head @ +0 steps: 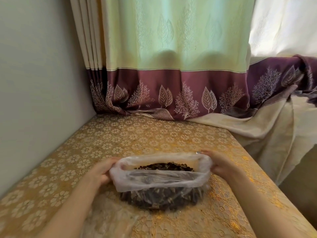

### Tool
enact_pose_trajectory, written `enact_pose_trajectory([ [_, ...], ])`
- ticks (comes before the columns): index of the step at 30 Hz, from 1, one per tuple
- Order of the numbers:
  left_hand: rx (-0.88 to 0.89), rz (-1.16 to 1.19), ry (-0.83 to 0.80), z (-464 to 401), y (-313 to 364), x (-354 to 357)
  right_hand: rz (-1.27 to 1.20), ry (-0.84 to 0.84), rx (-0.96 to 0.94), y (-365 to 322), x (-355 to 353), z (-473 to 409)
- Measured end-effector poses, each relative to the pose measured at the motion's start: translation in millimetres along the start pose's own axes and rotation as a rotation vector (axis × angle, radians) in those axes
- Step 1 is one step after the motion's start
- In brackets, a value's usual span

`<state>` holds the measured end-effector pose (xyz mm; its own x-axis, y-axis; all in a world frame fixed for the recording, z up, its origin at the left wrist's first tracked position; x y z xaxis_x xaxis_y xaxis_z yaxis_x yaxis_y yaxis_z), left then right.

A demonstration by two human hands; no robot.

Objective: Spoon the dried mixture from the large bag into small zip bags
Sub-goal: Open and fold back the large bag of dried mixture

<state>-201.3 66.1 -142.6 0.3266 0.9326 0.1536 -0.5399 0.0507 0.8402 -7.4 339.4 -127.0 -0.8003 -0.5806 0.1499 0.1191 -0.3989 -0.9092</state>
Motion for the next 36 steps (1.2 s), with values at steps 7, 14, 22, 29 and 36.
enact_pose_trajectory([
  [7,1.084,-0.681,0.198,51.8,21.9,-5.5,0.852,0.308,-1.109,-24.1,-3.4,46.5],
  [14,1.062,-1.362,-0.045,73.1,-15.8,0.8,1.312,-0.24,-1.089,8.0,15.0,78.4],
  [22,1.563,-1.344,0.08,103.2,-38.7,-3.6,1.701,-0.104,-1.142,26.7,8.5,95.9],
  [29,1.455,-1.363,0.514,107.2,-48.0,0.3,1.108,0.309,-1.226,47.2,8.8,113.1],
  [36,0.556,-0.916,-0.027,85.8,-46.6,-24.0,0.866,-0.042,-0.595,55.7,-5.3,99.4],
])
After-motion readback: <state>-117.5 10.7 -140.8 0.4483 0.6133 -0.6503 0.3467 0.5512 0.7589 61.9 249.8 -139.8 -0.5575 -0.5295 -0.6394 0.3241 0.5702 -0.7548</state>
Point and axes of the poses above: each hand's wrist, its own z-axis away from the middle knuckle, its own x-axis out of the palm, y = z × x, the point moved 3 cm from there along -z, towards the middle knuckle, and after that the axes turned 11 degrees about y, right-handed, at the moved point
